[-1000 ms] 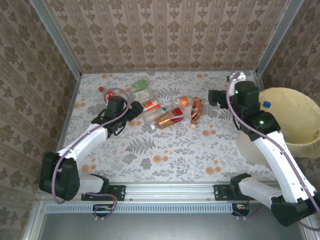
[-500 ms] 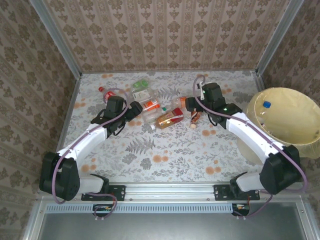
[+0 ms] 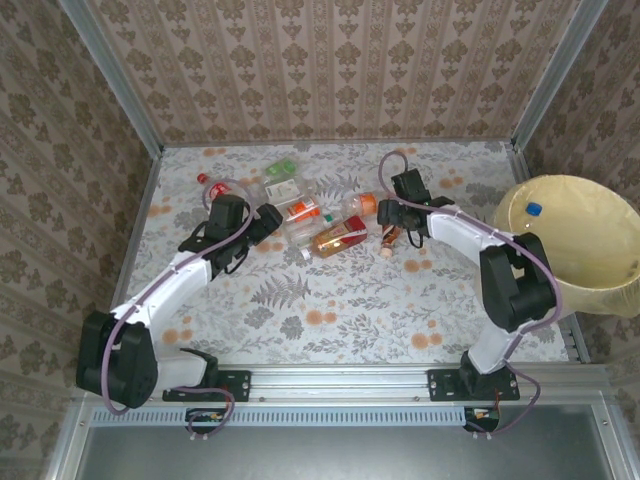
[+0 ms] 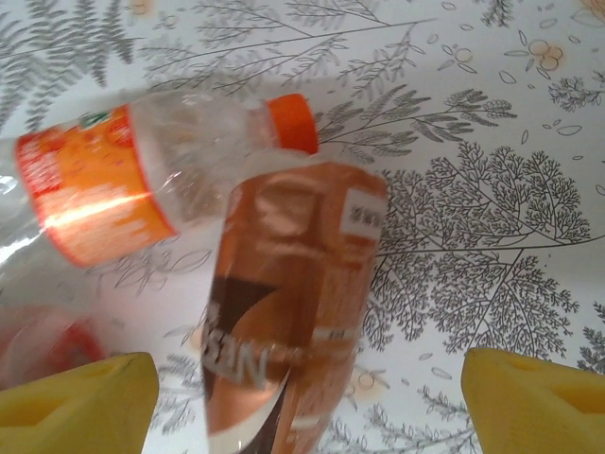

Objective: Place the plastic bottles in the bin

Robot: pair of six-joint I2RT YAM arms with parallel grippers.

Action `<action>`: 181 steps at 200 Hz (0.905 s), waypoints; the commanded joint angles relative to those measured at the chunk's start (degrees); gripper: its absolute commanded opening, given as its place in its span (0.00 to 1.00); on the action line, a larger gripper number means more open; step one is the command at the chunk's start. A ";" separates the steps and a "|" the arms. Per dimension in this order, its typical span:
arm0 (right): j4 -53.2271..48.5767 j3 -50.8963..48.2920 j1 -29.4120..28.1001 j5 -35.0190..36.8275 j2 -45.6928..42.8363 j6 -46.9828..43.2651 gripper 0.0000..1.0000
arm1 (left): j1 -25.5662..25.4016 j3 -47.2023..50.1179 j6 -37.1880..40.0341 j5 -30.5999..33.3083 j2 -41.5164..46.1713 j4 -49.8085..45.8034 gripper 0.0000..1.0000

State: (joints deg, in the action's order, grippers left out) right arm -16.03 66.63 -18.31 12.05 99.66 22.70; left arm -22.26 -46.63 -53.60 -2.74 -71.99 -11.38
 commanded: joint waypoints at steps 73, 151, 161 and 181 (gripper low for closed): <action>-2.89 8.51 1.13 0.26 11.24 5.44 0.76 | 0.52 2.37 -1.53 1.26 2.91 -1.34 1.00; -2.96 6.92 1.27 0.64 11.44 3.68 0.62 | 0.50 2.17 -2.03 0.93 2.11 -1.11 1.00; -2.74 6.31 1.26 0.63 10.09 2.75 0.59 | 0.46 2.06 -2.24 1.07 1.95 -1.22 1.00; -1.35 4.41 1.20 0.26 6.39 1.39 0.55 | 0.46 1.92 -2.47 1.58 1.72 -1.52 1.00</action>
State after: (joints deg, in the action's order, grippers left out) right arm -17.93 73.06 -17.28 11.99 111.68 26.02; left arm -22.06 -44.86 -54.63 -2.11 -70.48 -11.55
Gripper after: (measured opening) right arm 0.569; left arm 0.999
